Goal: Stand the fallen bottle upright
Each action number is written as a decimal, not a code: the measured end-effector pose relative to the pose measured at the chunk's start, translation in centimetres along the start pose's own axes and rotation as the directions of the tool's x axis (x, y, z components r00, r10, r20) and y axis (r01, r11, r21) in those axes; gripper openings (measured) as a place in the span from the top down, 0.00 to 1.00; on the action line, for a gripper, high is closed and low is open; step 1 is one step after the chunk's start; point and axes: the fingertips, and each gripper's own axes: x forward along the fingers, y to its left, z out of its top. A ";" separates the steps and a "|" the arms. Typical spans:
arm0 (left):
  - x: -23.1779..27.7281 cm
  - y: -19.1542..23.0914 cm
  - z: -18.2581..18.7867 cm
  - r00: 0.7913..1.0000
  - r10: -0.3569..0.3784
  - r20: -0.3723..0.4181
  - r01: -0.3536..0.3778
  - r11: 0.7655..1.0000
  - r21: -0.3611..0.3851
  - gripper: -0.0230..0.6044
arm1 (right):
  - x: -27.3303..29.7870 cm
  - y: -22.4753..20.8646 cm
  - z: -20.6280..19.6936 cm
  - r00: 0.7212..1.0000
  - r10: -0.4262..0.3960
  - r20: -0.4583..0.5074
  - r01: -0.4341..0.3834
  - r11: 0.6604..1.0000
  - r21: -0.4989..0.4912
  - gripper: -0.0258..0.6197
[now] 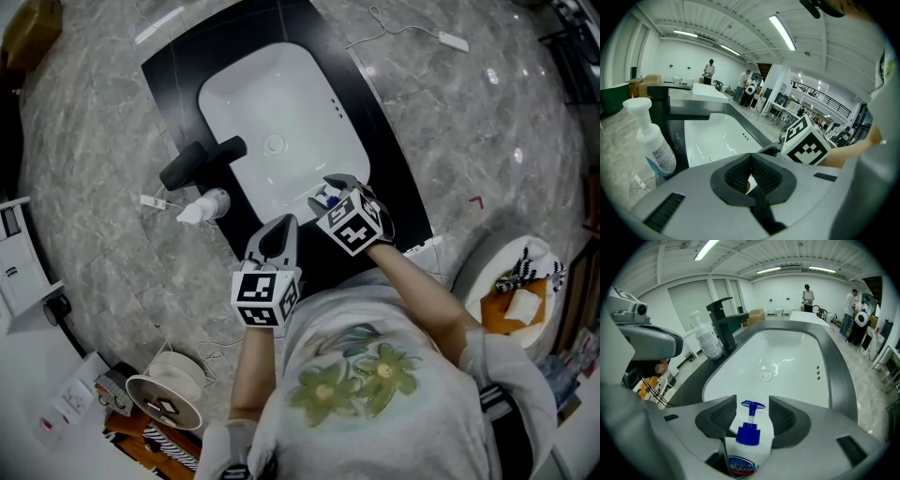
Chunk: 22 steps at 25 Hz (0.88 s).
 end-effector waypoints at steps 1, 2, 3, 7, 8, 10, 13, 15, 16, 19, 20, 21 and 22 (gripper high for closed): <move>0.1 0.0 0.0 1.000 -0.001 -0.001 0.001 1.000 -0.001 0.93 | 0.1 -0.2 -0.1 1.000 -0.008 -0.005 0.008 1.000 -0.001 0.64; 0.1 0.0 0.0 1.000 -0.001 -0.002 0.001 1.000 -0.001 0.93 | 0.2 -0.3 -0.2 1.000 -0.015 -0.009 0.015 1.000 -0.002 0.64; 0.2 0.1 -0.1 1.000 -0.001 -0.003 0.001 1.000 -0.001 0.93 | 0.3 -0.5 -0.2 1.000 -0.018 -0.014 0.018 1.000 -0.002 0.64; 0.3 0.0 -0.2 1.000 0.001 -0.006 -0.001 1.000 -0.003 0.93 | 0.5 -0.7 -0.5 0.999 -0.019 -0.033 0.019 1.000 -0.017 0.64; 0.4 0.0 -0.2 1.000 0.002 -0.006 -0.002 1.000 -0.003 0.93 | 0.5 -0.6 -0.6 0.999 -0.021 -0.036 0.020 0.999 -0.029 0.64; 0.4 0.1 -0.4 1.000 0.003 -0.006 -0.003 1.000 -0.004 0.93 | 0.7 -0.5 -0.8 0.999 -0.026 -0.043 0.023 0.998 -0.064 0.64; 0.3 0.0 -0.4 1.000 0.001 -0.004 -0.001 1.000 -0.003 0.93 | 0.7 -0.2 -0.8 0.999 -0.024 -0.044 0.020 0.995 -0.102 0.68; 0.2 -0.2 -0.3 1.000 0.000 -0.003 0.000 1.000 -0.002 0.93 | 0.5 -0.2 -0.8 0.999 -0.017 -0.039 0.013 0.994 -0.107 0.68; 0.2 -0.3 -0.3 1.000 0.000 -0.003 0.000 1.000 -0.001 0.93 | 0.4 -0.2 -0.8 0.999 -0.013 -0.035 0.009 0.994 -0.106 0.68; 0.0 -0.4 -0.3 1.000 0.002 -0.003 -0.002 1.000 0.002 0.93 | 0.3 -0.2 -0.8 1.000 0.001 -0.023 -0.003 0.994 -0.107 0.69; -0.1 -0.4 -0.3 1.000 0.002 -0.002 -0.002 1.000 0.003 0.93 | 0.2 -0.2 -0.7 1.000 0.005 -0.018 -0.007 0.994 -0.108 0.69; -0.2 -0.5 -0.3 1.000 0.003 0.000 -0.003 1.000 0.004 0.93 | 0.1 -0.1 -0.7 1.000 0.008 -0.012 -0.010 0.994 -0.111 0.70; -0.3 -0.5 -0.3 1.000 0.004 0.001 -0.004 1.000 0.006 0.93 | 0.0 0.0 -0.7 1.000 0.010 -0.005 -0.010 0.993 -0.115 0.70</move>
